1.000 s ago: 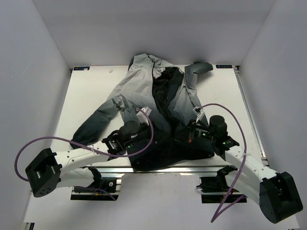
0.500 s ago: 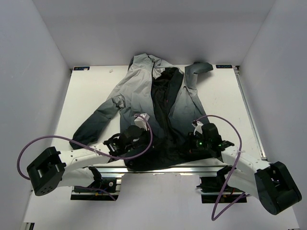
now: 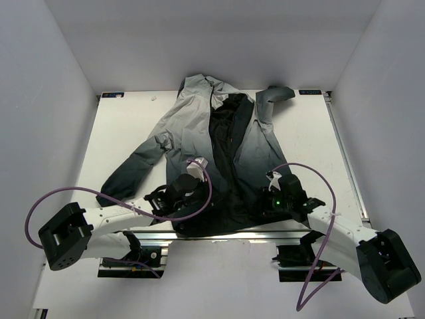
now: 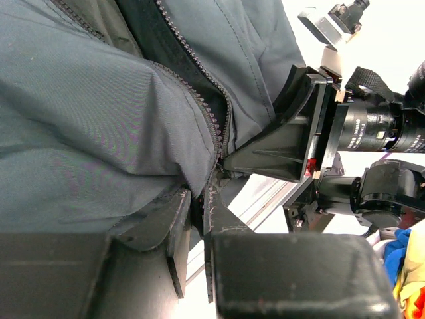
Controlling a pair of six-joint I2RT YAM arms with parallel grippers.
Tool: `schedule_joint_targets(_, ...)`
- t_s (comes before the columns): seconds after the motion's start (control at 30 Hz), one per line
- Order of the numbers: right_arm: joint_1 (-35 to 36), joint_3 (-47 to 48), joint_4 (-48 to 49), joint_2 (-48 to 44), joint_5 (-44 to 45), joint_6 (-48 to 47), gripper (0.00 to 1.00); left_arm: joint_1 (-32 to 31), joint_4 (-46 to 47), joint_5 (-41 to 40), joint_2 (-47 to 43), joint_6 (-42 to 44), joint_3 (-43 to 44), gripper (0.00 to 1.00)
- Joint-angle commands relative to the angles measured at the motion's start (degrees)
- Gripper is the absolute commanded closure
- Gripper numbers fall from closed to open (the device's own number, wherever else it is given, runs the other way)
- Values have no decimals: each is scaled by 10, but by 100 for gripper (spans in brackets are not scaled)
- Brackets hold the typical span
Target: Zip up the jacket
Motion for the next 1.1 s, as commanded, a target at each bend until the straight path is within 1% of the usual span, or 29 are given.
schedule_joint_targets(0.0,3,-6,-37,-17,19,-8,65,-2,0,3,1,11,18,100)
schedule_joint_targets(0.07,3,-8,-47,-21,23,-9,65,-2,-2,3,5,11,19,100)
schedule_joint_targets(0.17,4,-11,-36,-26,18,-9,79,-2,-1,9,9,14,22,100)
schedule_joint_targets(0.2,4,-10,-33,-27,14,-9,86,-2,-1,10,12,16,23,100)
schedule_joint_targets(0.37,4,3,-36,-27,4,-11,88,-1,-4,13,15,19,27,100)
schedule_joint_targets(0.43,4,7,-40,-28,2,-13,82,-1,-5,14,16,19,27,100)
schedule_joint_targets(0.47,4,9,-44,-28,2,-15,76,-1,-7,14,16,19,28,100)
schedule_joint_targets(0.53,4,11,-50,-28,3,-15,72,-2,-7,15,18,19,28,100)
schedule_joint_targets(0.6,4,12,-57,-30,5,-16,71,-2,-6,16,19,20,29,100)
schedule_joint_targets(0.63,4,10,-59,-31,6,-17,73,-1,-7,16,19,20,28,100)
schedule_joint_targets(0.7,4,9,-63,-33,6,-19,82,-2,-6,16,20,21,29,100)
schedule_joint_targets(0.73,4,7,-63,-34,6,-20,88,-2,-7,16,20,21,29,100)
schedule_joint_targets(0.77,4,7,-61,-35,7,-19,100,-2,-6,17,21,21,29,100)
schedule_joint_targets(0.9,4,7,-49,-39,-5,-17,100,-2,-7,20,24,24,33,100)
schedule_joint_targets(1.0,4,14,-16,-51,-33,-10,100,-2,-10,22,23,30,40,100)
schedule_joint_targets(1.07,4,36,24,-59,-49,-6,100,-1,-13,21,20,39,47,100)
